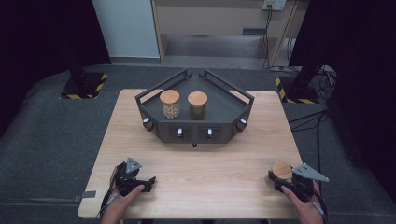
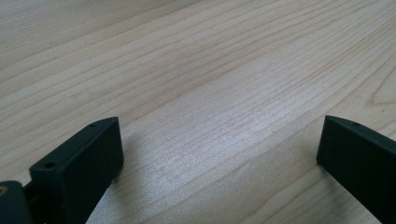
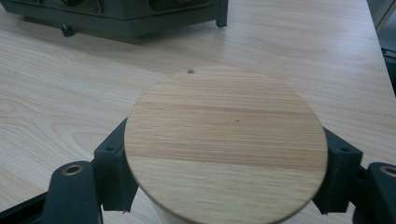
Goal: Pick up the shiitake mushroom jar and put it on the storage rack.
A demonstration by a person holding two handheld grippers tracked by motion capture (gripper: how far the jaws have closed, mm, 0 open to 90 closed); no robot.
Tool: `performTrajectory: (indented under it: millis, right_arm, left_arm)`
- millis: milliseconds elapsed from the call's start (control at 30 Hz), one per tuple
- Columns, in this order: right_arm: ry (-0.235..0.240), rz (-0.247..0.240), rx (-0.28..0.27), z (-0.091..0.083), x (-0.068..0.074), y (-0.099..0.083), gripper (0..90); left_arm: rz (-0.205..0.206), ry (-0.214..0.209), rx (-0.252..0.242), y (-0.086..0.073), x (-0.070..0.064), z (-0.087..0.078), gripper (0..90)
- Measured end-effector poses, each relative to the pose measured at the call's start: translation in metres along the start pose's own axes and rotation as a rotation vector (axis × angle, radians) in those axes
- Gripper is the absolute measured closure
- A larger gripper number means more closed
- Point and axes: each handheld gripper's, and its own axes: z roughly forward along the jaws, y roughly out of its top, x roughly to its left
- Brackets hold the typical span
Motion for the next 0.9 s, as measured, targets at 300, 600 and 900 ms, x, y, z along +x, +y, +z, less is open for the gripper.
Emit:
performTrajectory:
  millis: [300,600,900]
  right_arm:
    - [0.021,-0.045,-0.01,-0.005,0.004,0.015,25.4]
    - [0.033,-0.053,-0.009,-0.003,0.004,0.026,25.5]
    - [0.046,-0.061,0.001,0.004,0.006,0.037,25.5]
  left_arm:
    - [0.0,0.0,0.0,0.0,0.0,0.0,0.0]
    - [0.0,0.0,0.0,0.0,0.0,0.0,0.0]
    - [0.0,0.0,0.0,0.0,0.0,0.0,0.0]
